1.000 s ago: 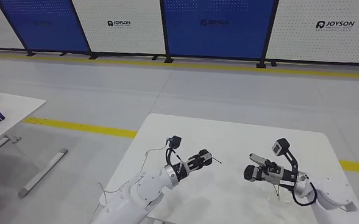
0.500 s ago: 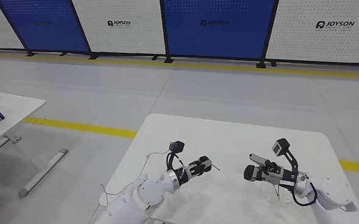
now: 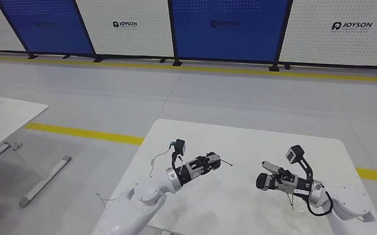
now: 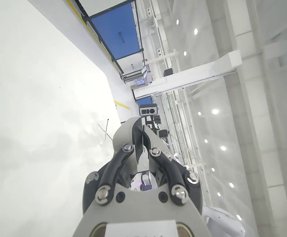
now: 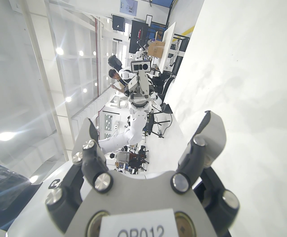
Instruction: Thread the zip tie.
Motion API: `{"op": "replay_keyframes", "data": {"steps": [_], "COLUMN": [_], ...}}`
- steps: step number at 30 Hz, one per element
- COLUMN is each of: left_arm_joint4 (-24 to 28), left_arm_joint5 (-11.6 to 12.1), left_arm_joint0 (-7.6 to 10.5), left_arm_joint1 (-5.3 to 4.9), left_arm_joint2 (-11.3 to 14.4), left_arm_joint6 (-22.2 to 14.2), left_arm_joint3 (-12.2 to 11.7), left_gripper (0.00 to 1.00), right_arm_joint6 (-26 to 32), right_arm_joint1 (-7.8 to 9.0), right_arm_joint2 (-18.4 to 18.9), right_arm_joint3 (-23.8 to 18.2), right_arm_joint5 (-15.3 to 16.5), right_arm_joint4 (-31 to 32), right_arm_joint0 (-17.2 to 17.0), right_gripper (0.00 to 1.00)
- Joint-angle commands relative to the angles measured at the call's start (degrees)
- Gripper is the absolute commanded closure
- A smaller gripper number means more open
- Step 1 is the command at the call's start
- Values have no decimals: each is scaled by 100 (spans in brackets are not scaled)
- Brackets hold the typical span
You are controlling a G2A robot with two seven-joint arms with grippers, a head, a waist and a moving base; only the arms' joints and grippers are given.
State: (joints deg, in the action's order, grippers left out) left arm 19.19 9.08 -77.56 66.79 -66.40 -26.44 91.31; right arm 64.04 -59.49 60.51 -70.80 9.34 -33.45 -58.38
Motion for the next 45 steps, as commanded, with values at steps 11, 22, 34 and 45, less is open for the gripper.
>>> {"op": "replay_keyframes", "data": {"steps": [11,22,34,45], "left_arm_joint4": [-444,-444,-444,-444], "left_arm_joint5": [93,93,93,93], "left_arm_joint0": [-61,-61,-61,-61], "left_arm_joint1": [-18,-18,-18,-18], "left_arm_joint2": [114,114,114,114], "left_arm_joint6": [-81,-81,-81,-81], "left_arm_joint3": [58,58,58,58], "left_gripper": [100,100,100,100], "right_arm_joint6": [0,0,139,14], "right_arm_joint1": [0,0,347,391], "right_arm_joint2": [0,0,934,778], "right_arm_joint3": [0,0,-736,-832], "right_arm_joint5": [0,0,-980,-1834], "right_arm_joint4": [0,0,1388,2360], "right_arm_joint0": [0,0,55,323], "right_gripper": [0,0,0,0]}}
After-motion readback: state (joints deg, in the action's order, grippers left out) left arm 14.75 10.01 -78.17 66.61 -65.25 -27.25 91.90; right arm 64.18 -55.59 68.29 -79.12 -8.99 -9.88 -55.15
